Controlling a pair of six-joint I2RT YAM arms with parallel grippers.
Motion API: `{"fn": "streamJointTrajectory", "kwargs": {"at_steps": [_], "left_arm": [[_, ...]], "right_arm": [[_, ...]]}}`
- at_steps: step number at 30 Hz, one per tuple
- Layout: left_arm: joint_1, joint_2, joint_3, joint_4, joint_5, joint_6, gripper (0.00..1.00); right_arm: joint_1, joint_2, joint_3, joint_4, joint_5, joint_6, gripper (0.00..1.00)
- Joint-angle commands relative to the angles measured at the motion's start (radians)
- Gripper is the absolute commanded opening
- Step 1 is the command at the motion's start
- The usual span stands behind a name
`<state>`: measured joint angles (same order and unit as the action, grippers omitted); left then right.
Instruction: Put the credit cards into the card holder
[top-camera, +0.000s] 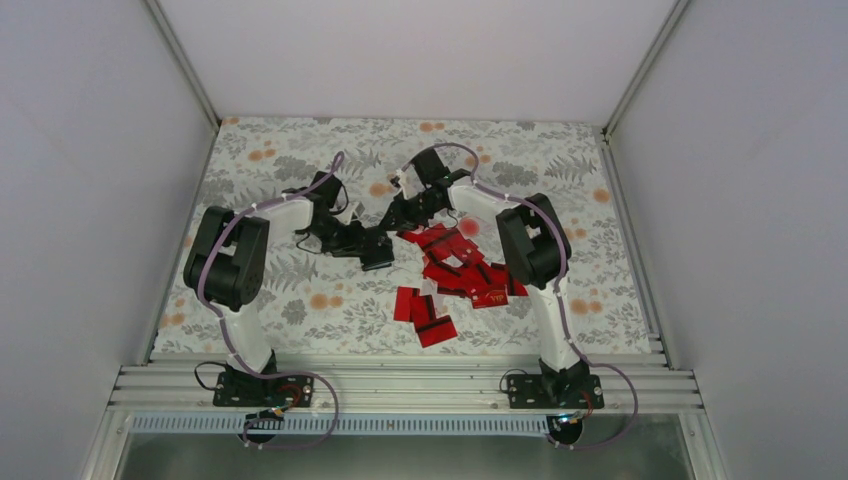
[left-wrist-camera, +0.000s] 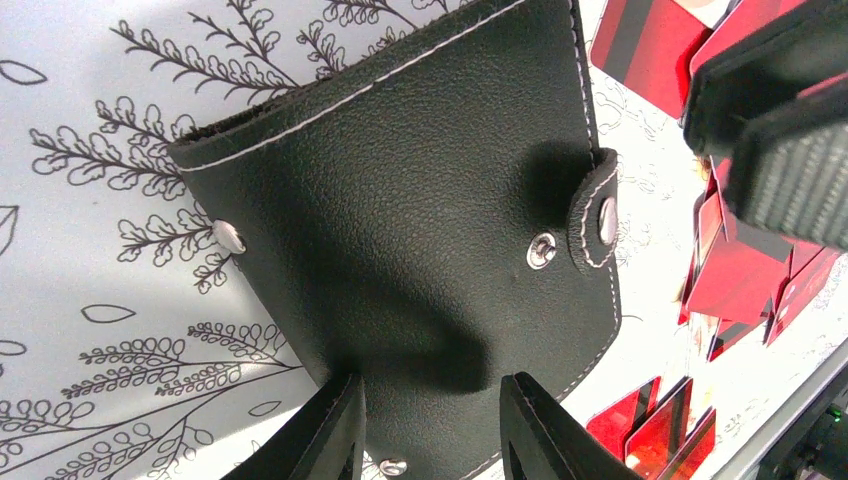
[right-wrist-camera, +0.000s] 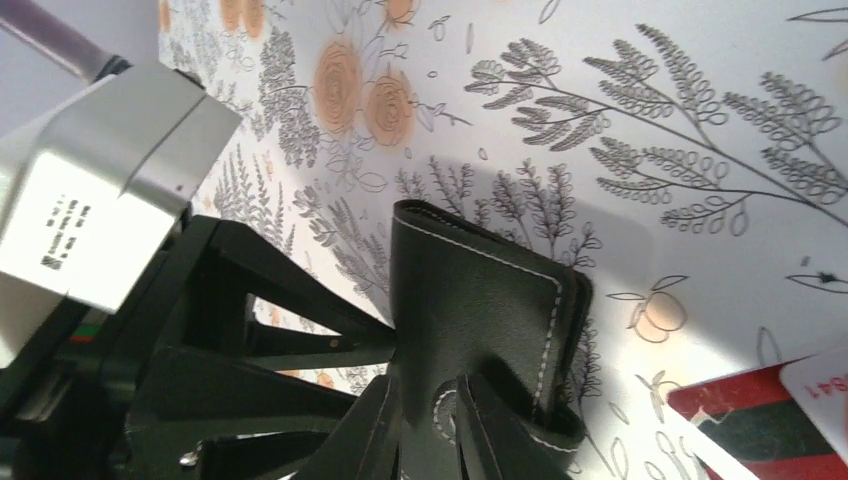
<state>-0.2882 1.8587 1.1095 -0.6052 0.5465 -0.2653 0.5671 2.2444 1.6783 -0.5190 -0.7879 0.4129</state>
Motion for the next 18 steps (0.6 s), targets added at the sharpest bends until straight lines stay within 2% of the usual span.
{"fn": "streamJointTrajectory", "kwargs": {"at_steps": [1,7,18], "left_arm": [[0.003,0.049,0.020,0.088,-0.083,0.022,0.36],[0.003,0.055,0.024,0.083,-0.075,0.030,0.35],[0.000,0.069,0.038,0.078,-0.067,0.035,0.35]], "right_arm": [[0.009,0.005,0.013,-0.026,0.077,0.005,0.14],[0.018,-0.008,-0.052,0.000,0.061,0.004,0.14],[0.040,-0.001,-0.054,0.017,0.049,0.019,0.13]]}}
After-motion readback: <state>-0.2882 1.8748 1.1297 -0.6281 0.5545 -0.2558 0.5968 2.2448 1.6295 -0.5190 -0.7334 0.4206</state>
